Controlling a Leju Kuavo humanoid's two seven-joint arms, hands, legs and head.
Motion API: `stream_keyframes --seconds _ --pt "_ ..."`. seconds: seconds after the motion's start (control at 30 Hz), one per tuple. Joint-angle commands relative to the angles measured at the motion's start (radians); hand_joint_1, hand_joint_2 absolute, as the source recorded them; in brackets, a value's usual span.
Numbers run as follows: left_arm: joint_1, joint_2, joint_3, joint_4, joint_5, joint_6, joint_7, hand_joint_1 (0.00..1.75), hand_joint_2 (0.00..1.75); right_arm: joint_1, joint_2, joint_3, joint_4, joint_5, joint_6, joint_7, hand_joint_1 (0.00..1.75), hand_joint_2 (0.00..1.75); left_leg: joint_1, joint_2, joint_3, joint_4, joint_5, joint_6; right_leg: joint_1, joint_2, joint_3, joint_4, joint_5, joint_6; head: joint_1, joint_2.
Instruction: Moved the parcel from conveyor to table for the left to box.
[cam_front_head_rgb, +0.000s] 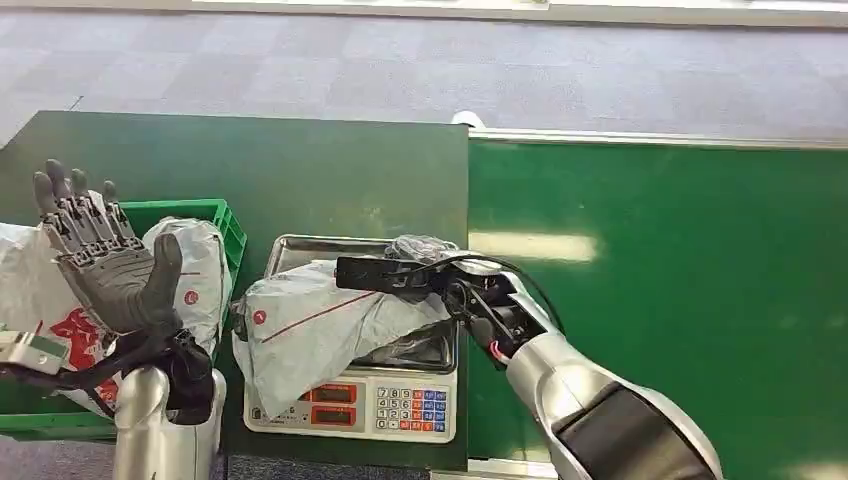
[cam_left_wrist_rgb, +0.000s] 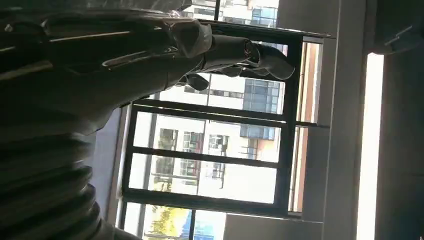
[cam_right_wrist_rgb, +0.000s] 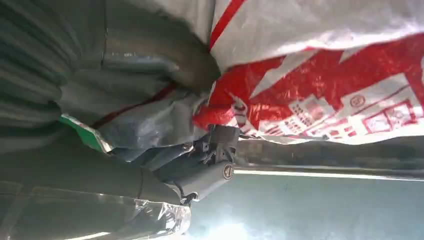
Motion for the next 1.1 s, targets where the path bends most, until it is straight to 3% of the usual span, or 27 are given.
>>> stream_keyframes --seconds 0.03,0.07,0.2,0.3,0.43,0.83,1.0,1.1 --pt "0.032 0.035 0.012 -0.005 0.005 0.029 0.001 0.0 1.75 -0.011 0.004 -0.077 0.018 -0.099 -0.194 -0.142 0.0 1.75 0.0 -0.001 0.001 -0.002 0.001 0.001 0.001 -0.002 0.001 -0.002 0.001 -0.002 0.0 0.0" --pt "0.062 0.031 0.032 -0.041 0.004 0.038 0.001 0.0 1.75 0.048 -0.021 -0.231 -0.103 -0.305 -0.261 -0.422 0.0 1.75 0.0 0.001 0.0 -0.001 0.001 0.001 0.0 0.001 0.0 -0.001 0.001 -0.002 0.0 0.0" --pt "0.077 0.036 0.035 -0.049 0.004 0.041 0.001 0.0 1.75 0.139 -0.066 -0.256 -0.187 -0.382 -0.269 -0.548 0.0 1.75 0.001 -0.002 0.002 -0.002 0.0 0.001 0.001 -0.002 0.003 -0.003 0.0 -0.002 0.0 0.0" --pt "0.077 0.036 0.035 -0.049 0.004 0.041 0.001 0.0 1.75 0.139 -0.066 -0.256 -0.187 -0.382 -0.269 -0.548 0.0 1.75 0.0 -0.001 0.0 -0.001 0.0 0.001 0.001 -0.001 0.001 -0.001 0.0 -0.002 0.0 0.0" --pt "0.092 0.049 0.018 -0.046 -0.005 0.042 0.001 0.0 1.75 0.215 -0.107 -0.297 -0.288 -0.518 -0.236 -0.612 0.0 1.75 0.0 -0.002 -0.001 -0.001 0.001 0.001 0.001 -0.002 0.0 -0.001 0.0 -0.002 0.0 0.0" --pt "0.092 0.049 0.018 -0.046 -0.005 0.042 0.001 0.0 1.75 0.215 -0.107 -0.297 -0.288 -0.518 -0.236 -0.612 0.0 1.75 0.0 0.0 -0.001 -0.001 0.0 0.001 0.0 -0.001 -0.001 0.0 0.0 -0.002 0.0 0.0" --pt "0.13 0.064 0.021 -0.063 -0.002 0.044 0.001 0.0 1.75 0.284 -0.19 -0.3 -0.42 -0.654 -0.196 -0.595 0.0 1.75 0.0 -0.002 -0.001 -0.001 0.001 0.001 0.001 -0.002 0.0 -0.001 0.0 -0.002 0.0 0.0" --pt "0.165 0.098 -0.001 -0.032 0.008 -0.069 0.001 0.0 1.75 0.34 -0.27 -0.297 -0.486 -0.838 -0.183 -0.514 0.0 1.75 0.0 -0.002 -0.001 -0.001 0.0 0.001 0.001 -0.003 0.0 -0.002 0.0 -0.002 0.0 0.0"
